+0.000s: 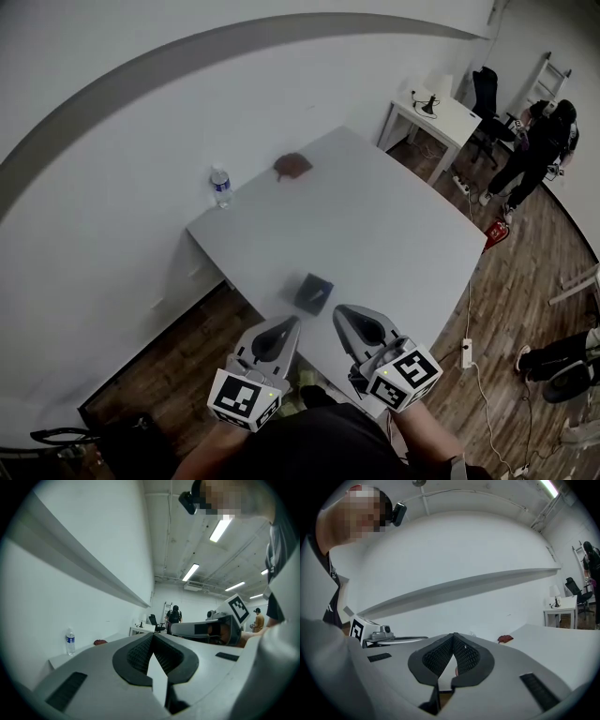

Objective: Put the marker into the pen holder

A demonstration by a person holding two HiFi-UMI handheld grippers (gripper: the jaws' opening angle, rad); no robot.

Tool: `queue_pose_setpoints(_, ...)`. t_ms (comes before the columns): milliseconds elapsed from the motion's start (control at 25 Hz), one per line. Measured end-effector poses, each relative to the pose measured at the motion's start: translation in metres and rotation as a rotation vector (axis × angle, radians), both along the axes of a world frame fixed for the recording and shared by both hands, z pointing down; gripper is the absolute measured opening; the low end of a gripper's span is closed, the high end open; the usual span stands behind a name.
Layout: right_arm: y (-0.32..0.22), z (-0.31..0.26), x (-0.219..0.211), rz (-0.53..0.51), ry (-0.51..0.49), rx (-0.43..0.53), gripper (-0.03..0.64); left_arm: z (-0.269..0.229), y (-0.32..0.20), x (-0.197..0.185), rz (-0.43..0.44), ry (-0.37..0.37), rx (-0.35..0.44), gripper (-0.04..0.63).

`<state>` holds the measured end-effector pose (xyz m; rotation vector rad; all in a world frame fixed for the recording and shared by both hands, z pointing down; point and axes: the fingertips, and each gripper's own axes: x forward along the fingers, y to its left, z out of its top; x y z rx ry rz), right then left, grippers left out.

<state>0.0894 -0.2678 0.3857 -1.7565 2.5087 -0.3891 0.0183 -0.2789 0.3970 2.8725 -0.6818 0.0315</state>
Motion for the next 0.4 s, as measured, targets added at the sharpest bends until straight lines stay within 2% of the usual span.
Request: queue_pose_setpoints(400,-0.0055,0.0041,0.0023,0.013,0.015,0.0,0.015,0.0024,-0.0051,-0.0034,-0.007,0.014,0.011,0.006)
